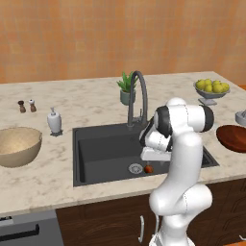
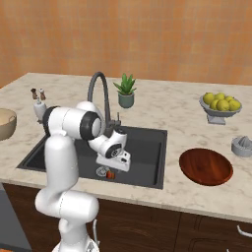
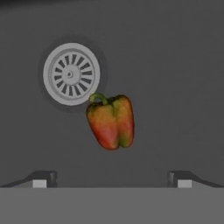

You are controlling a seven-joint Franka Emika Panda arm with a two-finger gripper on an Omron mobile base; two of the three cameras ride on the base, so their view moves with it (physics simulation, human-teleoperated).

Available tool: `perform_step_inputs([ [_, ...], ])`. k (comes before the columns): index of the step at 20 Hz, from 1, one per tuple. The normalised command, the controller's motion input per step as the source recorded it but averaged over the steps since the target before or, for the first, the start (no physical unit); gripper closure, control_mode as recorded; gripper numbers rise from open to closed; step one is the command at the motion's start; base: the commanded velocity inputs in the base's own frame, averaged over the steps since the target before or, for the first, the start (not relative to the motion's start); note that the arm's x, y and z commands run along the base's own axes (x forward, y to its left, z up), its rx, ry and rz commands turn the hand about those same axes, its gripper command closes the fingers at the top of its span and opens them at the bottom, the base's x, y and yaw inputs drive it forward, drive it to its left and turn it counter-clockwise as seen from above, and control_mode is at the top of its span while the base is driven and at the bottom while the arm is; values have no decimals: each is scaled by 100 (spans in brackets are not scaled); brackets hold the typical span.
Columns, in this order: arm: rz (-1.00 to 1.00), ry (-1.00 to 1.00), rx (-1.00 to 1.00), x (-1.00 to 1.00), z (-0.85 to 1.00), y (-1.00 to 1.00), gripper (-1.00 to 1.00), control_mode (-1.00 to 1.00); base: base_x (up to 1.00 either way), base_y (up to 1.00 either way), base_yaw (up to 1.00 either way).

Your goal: Pick the bell pepper from the sink and place it in the bowl. Then pick the bowl and place it in the microwave. Then close the microwave door and press the start button.

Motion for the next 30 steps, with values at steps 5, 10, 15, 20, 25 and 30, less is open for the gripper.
perform_step_inputs([
  [5, 7, 0, 0, 27, -34, 12, -100, -100, 0, 0, 0],
  [10, 9, 0, 0, 31, -25, 0, -100, -100, 0, 0, 0],
  [15, 4, 0, 0, 31, -20, -1, -100, -100, 0, 0, 0],
  [20, 1, 0, 0, 4, -17, 0, -100, -100, 0, 0, 0],
  [25, 0, 0, 0, 0, -18, 0, -100, -100, 0, 0, 0],
  [30, 2, -1, 0, 0, -30, 0, 100, -100, 0, 0, 0],
])
